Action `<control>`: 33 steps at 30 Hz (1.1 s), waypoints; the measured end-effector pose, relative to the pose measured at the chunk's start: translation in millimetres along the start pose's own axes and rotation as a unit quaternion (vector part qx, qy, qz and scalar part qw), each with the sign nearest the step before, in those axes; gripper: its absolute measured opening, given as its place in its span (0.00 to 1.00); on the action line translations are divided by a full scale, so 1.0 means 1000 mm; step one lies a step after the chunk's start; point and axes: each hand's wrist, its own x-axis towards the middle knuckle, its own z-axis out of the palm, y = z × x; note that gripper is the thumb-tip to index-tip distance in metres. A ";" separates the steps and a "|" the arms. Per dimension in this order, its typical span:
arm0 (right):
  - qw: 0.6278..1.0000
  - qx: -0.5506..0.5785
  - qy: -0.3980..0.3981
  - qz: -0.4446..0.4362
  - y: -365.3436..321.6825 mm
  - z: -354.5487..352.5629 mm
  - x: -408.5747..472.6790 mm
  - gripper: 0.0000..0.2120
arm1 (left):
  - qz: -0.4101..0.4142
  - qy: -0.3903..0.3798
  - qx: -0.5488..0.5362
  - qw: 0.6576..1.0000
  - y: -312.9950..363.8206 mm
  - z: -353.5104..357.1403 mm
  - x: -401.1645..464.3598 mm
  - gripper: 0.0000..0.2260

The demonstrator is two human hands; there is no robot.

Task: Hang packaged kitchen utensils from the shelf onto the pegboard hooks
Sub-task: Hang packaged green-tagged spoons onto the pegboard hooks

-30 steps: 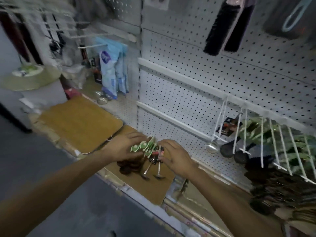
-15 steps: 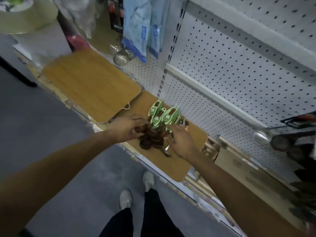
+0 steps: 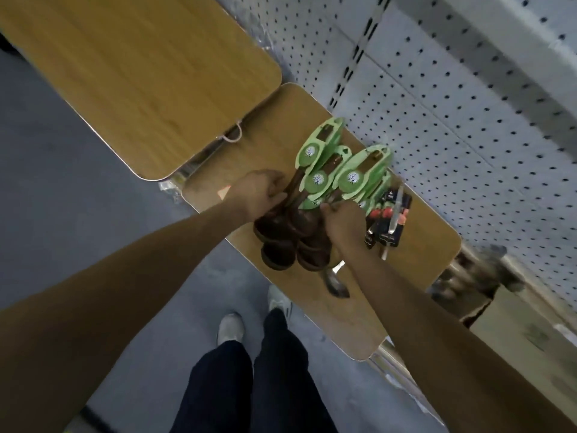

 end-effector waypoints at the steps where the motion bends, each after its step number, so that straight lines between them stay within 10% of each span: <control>1: 1.000 0.021 0.006 0.020 0.001 0.008 0.009 0.19 | -0.008 -0.001 -0.012 1.000 0.001 0.008 0.010 0.17; 9: 0.971 0.211 0.002 0.115 0.013 0.037 0.046 0.16 | -0.082 -0.008 -0.124 0.989 0.010 0.040 0.044 0.14; 20: 0.971 0.234 0.054 0.003 -0.005 -0.016 -0.029 0.11 | -0.097 0.059 -0.281 0.953 0.036 -0.024 -0.027 0.11; 33: 0.907 0.380 0.135 -0.123 -0.052 -0.156 -0.228 0.11 | 0.090 0.059 -0.240 0.965 0.161 -0.166 -0.168 0.11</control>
